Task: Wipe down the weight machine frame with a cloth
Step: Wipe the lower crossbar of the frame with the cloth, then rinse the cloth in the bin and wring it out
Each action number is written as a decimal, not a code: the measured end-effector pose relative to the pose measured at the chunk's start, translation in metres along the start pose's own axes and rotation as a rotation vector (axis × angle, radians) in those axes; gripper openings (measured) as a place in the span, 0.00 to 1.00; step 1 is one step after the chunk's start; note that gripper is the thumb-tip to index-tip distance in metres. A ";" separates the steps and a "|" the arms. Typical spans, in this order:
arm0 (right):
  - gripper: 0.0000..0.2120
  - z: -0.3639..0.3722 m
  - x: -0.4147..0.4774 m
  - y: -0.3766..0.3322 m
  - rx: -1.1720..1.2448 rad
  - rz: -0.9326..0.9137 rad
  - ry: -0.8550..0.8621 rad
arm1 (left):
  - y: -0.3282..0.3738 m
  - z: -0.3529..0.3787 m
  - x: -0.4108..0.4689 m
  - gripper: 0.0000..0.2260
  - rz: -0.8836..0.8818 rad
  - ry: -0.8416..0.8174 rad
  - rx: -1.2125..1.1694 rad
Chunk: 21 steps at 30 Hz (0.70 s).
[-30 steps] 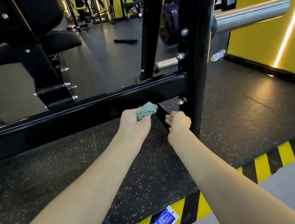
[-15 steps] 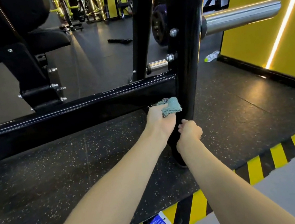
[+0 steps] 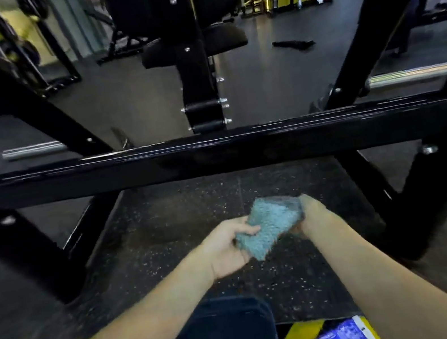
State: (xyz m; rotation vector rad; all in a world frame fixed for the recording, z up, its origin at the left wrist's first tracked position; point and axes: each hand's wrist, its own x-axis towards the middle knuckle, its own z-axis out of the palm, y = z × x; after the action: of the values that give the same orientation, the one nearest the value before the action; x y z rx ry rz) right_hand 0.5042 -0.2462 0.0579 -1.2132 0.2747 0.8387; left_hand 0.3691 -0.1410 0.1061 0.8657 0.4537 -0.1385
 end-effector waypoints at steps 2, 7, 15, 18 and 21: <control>0.17 0.045 -0.006 0.011 -0.193 0.119 -0.109 | 0.007 -0.047 -0.021 0.16 0.106 0.194 -0.082; 0.15 0.096 -0.007 0.041 -0.285 0.151 -0.495 | 0.026 -0.093 -0.051 0.14 0.139 0.335 -0.153; 0.11 0.108 -0.001 0.055 -0.551 -0.038 -0.419 | 0.005 -0.129 -0.056 0.14 0.088 0.358 -0.135; 0.05 0.105 0.000 0.054 -0.536 -0.038 -0.373 | -0.002 -0.141 -0.053 0.13 0.086 0.321 0.007; 0.04 0.103 -0.005 0.053 -0.601 0.011 -0.421 | -0.001 -0.148 -0.053 0.11 0.082 0.314 0.178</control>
State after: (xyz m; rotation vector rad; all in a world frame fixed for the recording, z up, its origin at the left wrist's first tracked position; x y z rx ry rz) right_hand 0.4393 -0.1500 0.0606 -1.5434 -0.3397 1.2091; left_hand 0.2725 -0.0325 0.0462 1.0859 0.7056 0.0352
